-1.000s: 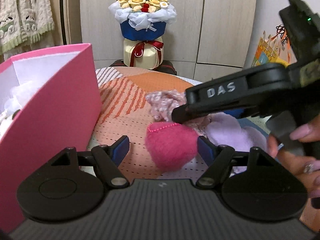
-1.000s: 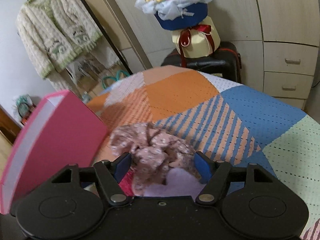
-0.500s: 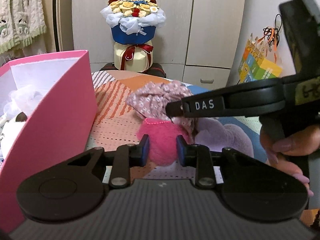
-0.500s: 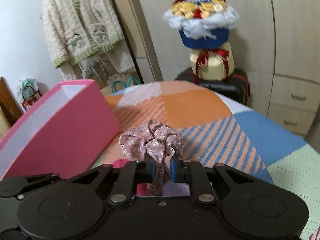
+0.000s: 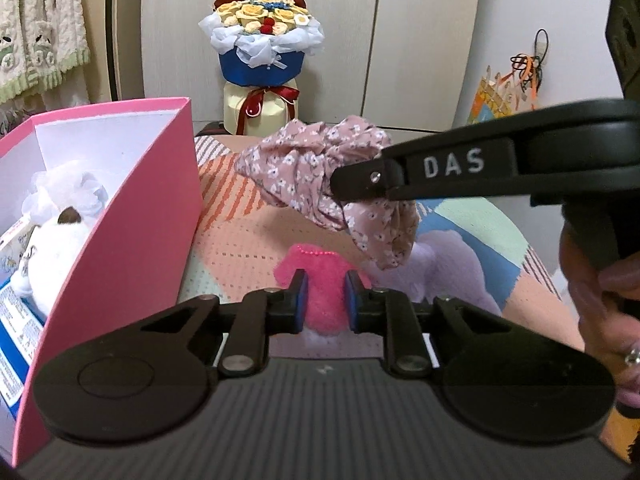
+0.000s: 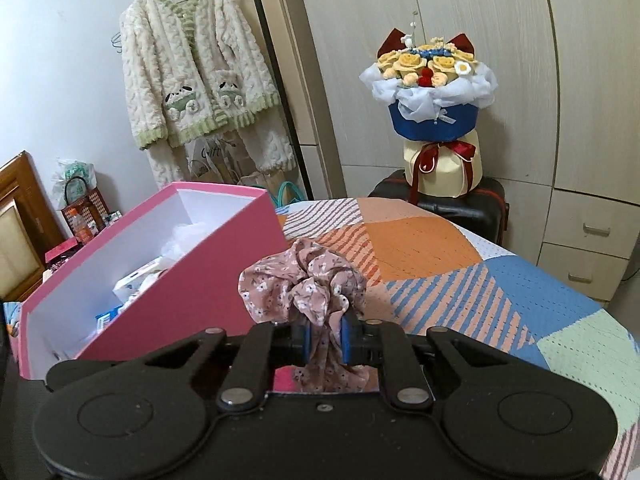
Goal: Organize soft objects
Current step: 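Grasp the floral cloth with the right gripper while the left grasps the pink heart, then lift the floral cloth and pink heart and carry both over the pink box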
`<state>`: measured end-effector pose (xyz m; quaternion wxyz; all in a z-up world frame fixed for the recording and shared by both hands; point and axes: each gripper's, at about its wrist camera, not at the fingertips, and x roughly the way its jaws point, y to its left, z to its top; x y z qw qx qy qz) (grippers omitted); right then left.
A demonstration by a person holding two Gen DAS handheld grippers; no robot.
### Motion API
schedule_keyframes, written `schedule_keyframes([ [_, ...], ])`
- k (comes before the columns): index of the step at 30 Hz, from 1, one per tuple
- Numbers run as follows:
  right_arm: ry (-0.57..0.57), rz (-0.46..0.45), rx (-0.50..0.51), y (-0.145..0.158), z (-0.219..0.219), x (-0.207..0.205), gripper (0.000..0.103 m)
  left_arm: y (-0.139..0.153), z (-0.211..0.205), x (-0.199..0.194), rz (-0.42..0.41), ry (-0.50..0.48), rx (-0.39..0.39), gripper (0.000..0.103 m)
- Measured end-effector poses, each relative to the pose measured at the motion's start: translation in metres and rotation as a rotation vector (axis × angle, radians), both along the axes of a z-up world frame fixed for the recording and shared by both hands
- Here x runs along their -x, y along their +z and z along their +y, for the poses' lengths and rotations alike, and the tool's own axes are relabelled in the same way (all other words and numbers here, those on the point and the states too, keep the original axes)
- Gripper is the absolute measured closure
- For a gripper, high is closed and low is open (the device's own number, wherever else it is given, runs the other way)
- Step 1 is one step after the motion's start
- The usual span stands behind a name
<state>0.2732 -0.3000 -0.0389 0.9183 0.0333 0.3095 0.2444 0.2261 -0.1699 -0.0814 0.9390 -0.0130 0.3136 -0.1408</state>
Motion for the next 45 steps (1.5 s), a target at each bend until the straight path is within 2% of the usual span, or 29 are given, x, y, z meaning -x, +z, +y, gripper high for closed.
schedule_keyframes([
  [7,-0.060,-0.014,0.022,0.006,-0.006,0.026,0.086,-0.007,0.005,0.006,0.037,0.003,0.010,0.084],
  [9,-0.082,-0.015,0.024,0.007,-0.010,0.033,0.086,-0.009,0.007,0.006,0.040,0.005,0.018,0.076],
  [11,-0.105,-0.016,0.027,0.008,-0.015,0.039,0.086,-0.012,0.008,0.006,0.051,-0.005,0.024,0.055],
  [15,-0.138,-0.017,0.032,0.009,-0.024,0.046,0.086,-0.015,0.007,0.000,0.066,-0.030,0.037,0.045],
  [20,-0.164,0.005,0.004,0.000,-0.032,0.045,0.086,-0.016,-0.001,-0.010,0.036,0.006,-0.011,0.018],
  [21,-0.165,0.008,-0.004,-0.002,-0.033,0.044,0.086,-0.017,-0.003,-0.015,0.041,0.007,-0.021,0.017],
  [25,-0.175,0.021,-0.027,-0.008,-0.037,0.042,0.086,-0.026,-0.009,-0.030,0.067,0.041,-0.069,0.017],
  [30,-0.182,0.057,-0.010,-0.019,-0.040,0.038,0.086,-0.033,-0.008,-0.036,0.071,0.068,-0.084,0.018],
  [33,-0.175,0.069,-0.012,-0.024,-0.041,0.038,0.086,-0.037,-0.008,-0.037,0.086,0.058,-0.087,0.033],
  [34,-0.174,0.071,-0.011,-0.025,-0.041,0.039,0.086,-0.036,-0.007,-0.037,0.084,0.053,-0.085,0.046],
  [35,-0.174,0.073,-0.010,-0.027,-0.040,0.040,0.086,-0.034,-0.007,-0.036,0.085,0.047,-0.093,0.049],
  [38,-0.183,0.078,-0.008,-0.030,-0.040,0.044,0.086,-0.032,-0.005,-0.035,0.101,0.028,-0.078,0.052],
  [45,-0.190,0.063,0.003,-0.027,-0.038,0.060,0.086,-0.024,0.000,-0.019,0.075,0.006,-0.083,0.054],
])
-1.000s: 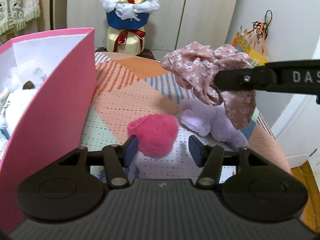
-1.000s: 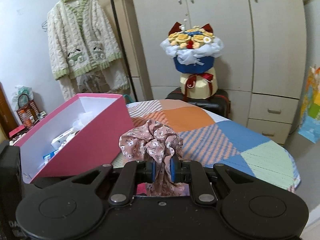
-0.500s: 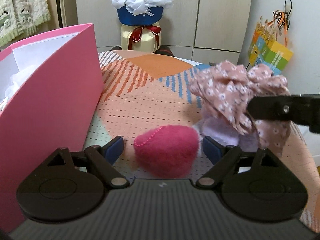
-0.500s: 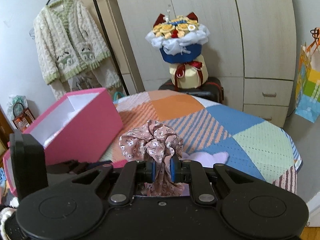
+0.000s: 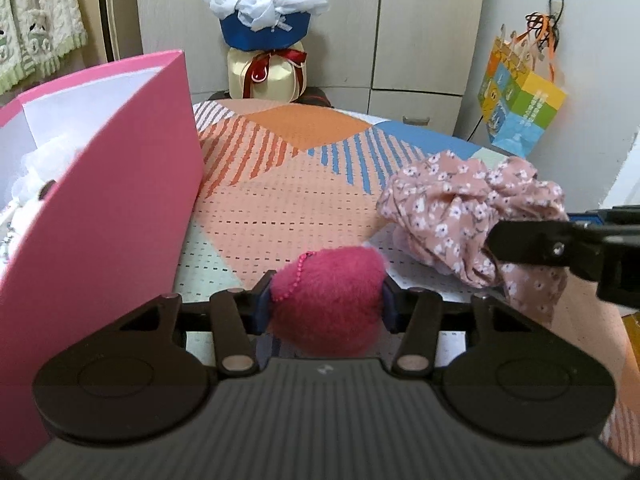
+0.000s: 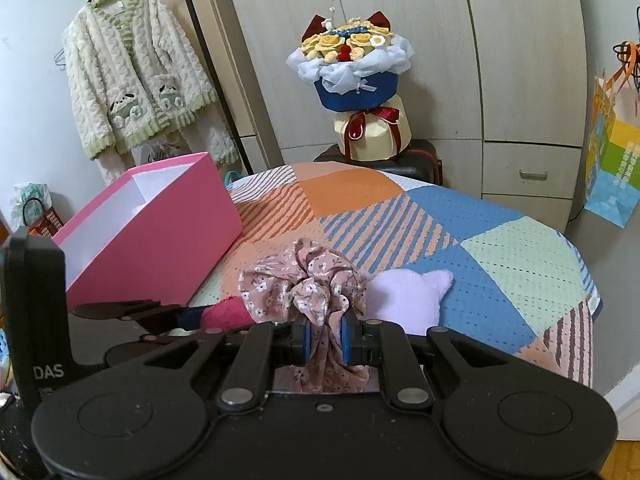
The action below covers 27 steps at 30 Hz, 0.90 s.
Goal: Organize soft objects
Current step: 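Lift the floral cloth and pink heart and carry both over the pink box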
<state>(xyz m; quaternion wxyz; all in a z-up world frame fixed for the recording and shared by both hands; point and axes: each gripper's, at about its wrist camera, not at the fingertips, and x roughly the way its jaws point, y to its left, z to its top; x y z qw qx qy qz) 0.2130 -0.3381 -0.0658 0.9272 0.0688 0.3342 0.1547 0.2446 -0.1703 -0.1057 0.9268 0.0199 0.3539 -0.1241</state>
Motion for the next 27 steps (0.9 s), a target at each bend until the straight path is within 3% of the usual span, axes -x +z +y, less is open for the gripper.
schedule_keyframes([
  [12,-0.017,-0.018,0.074,0.011,0.013,0.045,0.086,0.022,0.011,0.047,-0.050,-0.081,0.008,0.054],
  [27,-0.081,0.082,0.147,-0.003,0.020,0.103,0.086,0.033,0.025,0.109,0.017,-0.276,-0.001,0.054],
])
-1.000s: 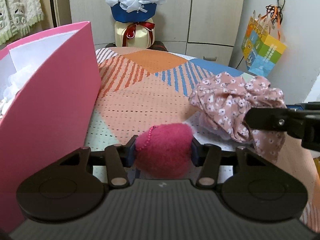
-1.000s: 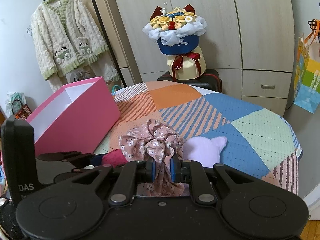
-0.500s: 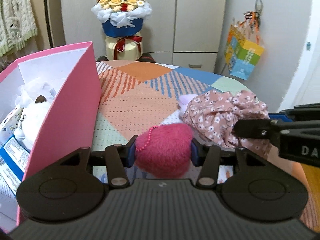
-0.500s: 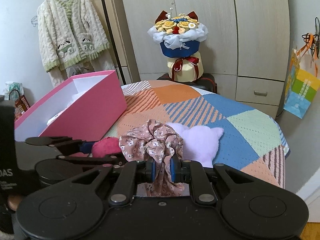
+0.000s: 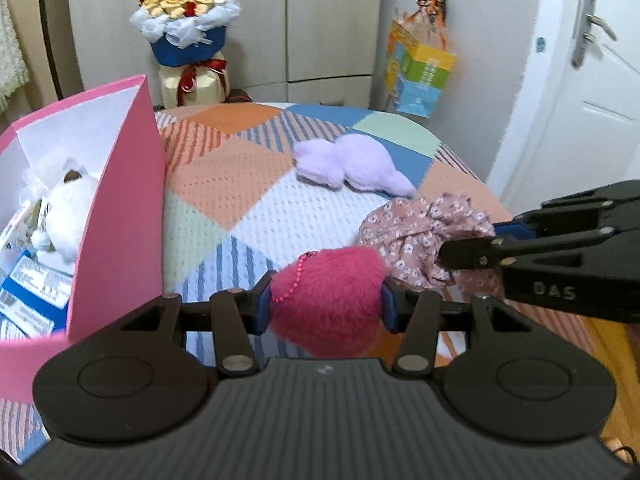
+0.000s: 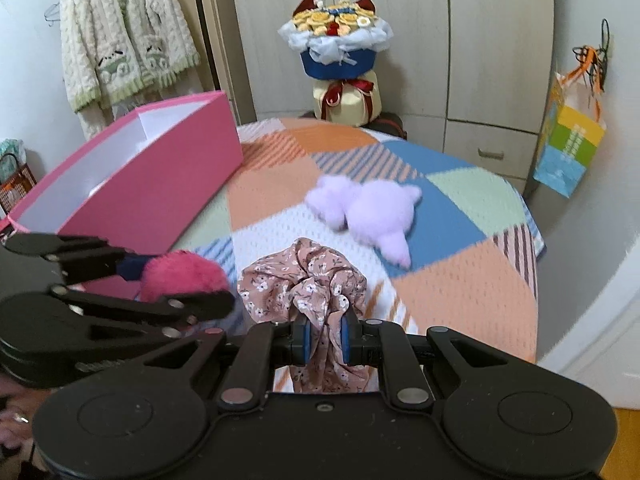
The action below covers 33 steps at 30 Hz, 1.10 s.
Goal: Organize soft objects
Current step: 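Lift the floral cloth and pink heart and carry both over the pink box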
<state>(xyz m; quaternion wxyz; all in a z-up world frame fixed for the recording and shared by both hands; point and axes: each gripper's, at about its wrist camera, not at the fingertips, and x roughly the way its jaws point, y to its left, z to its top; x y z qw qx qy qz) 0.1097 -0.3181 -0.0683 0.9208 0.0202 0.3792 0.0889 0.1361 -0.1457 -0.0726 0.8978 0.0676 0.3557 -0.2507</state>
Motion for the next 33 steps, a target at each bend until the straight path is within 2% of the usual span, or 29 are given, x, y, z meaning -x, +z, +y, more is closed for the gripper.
schedule_keyframes([
  [5,0.004,0.040,-0.020,-0.006,0.006,0.019,0.086,0.003,0.016,0.018,0.036,-0.045,0.014,0.054],
  [7,0.048,0.060,-0.057,-0.005,0.011,0.029,0.086,0.004,0.022,0.028,0.033,-0.054,0.011,0.054],
  [15,0.133,0.085,-0.058,0.003,0.043,0.059,0.086,0.012,0.057,0.058,0.069,-0.106,0.019,0.054],
  [22,0.201,0.140,-0.113,0.005,0.070,0.070,0.086,0.028,0.083,0.070,0.159,-0.230,-0.045,0.054],
  [25,0.239,0.145,-0.147,0.012,0.081,0.072,0.086,0.038,0.099,0.072,0.195,-0.255,-0.060,0.054],
  [30,0.319,0.161,-0.180,0.029,0.103,0.075,0.086,0.053,0.135,0.070,0.255,-0.246,-0.056,0.054],
  [33,0.381,0.156,-0.181,0.042,0.120,0.078,0.086,0.069,0.152,0.068,0.211,-0.214,-0.062,0.054],
])
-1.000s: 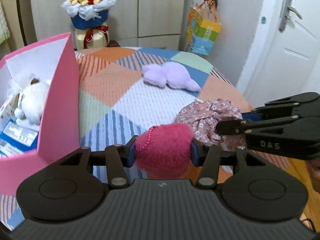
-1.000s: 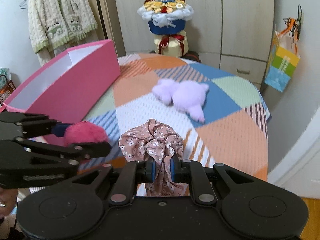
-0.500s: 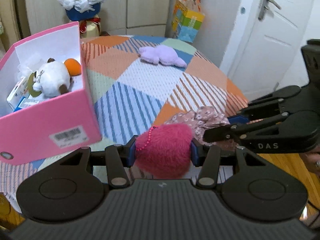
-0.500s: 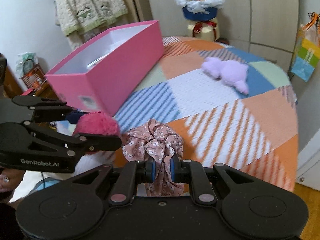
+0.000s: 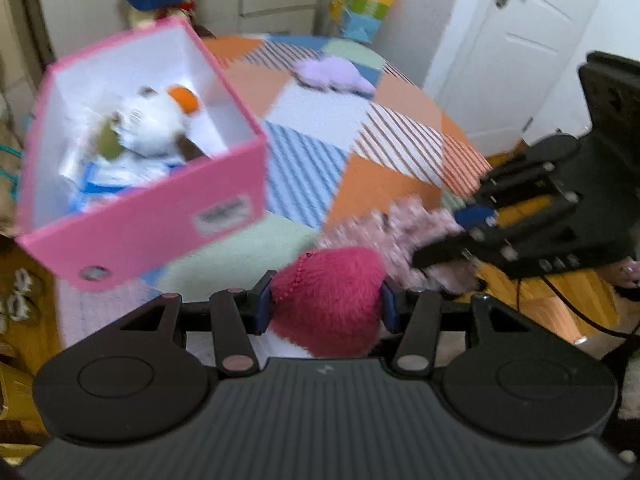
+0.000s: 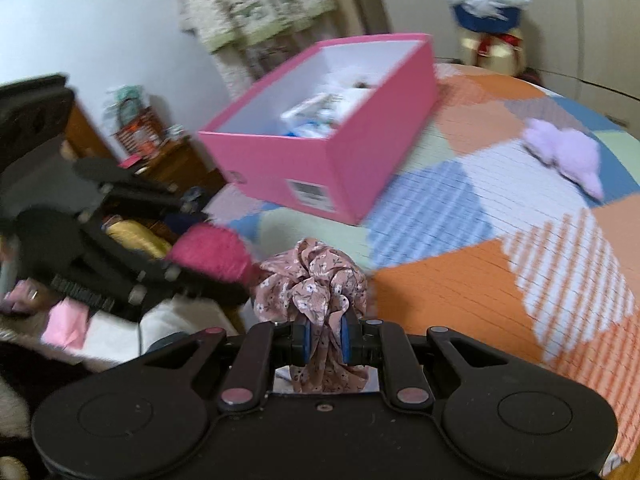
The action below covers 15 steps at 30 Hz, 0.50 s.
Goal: Organize soft objects
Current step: 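Lift the floral cloth and pink heart and carry both over the pink box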
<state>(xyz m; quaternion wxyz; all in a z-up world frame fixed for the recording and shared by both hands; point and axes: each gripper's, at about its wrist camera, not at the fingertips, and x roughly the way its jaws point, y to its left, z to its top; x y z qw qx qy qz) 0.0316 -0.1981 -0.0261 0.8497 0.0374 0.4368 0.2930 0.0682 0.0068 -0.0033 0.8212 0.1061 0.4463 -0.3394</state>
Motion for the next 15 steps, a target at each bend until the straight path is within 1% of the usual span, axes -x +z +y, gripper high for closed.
schedule_keyframes([
  [3,0.052,-0.032,-0.022,0.016,0.016,-0.002,0.086,0.019,0.015,-0.005,-0.067,0.027,0.004,0.053],
  [6,0.079,-0.103,-0.032,0.033,0.033,-0.009,0.086,0.037,0.030,-0.014,-0.144,0.064,0.023,0.053],
  [10,0.065,-0.218,-0.011,0.050,0.050,-0.027,0.085,0.054,0.048,-0.036,-0.214,0.120,0.065,0.053],
  [15,0.020,-0.334,0.036,0.065,0.065,-0.063,0.085,0.058,0.055,-0.073,-0.267,0.172,0.075,0.053],
])
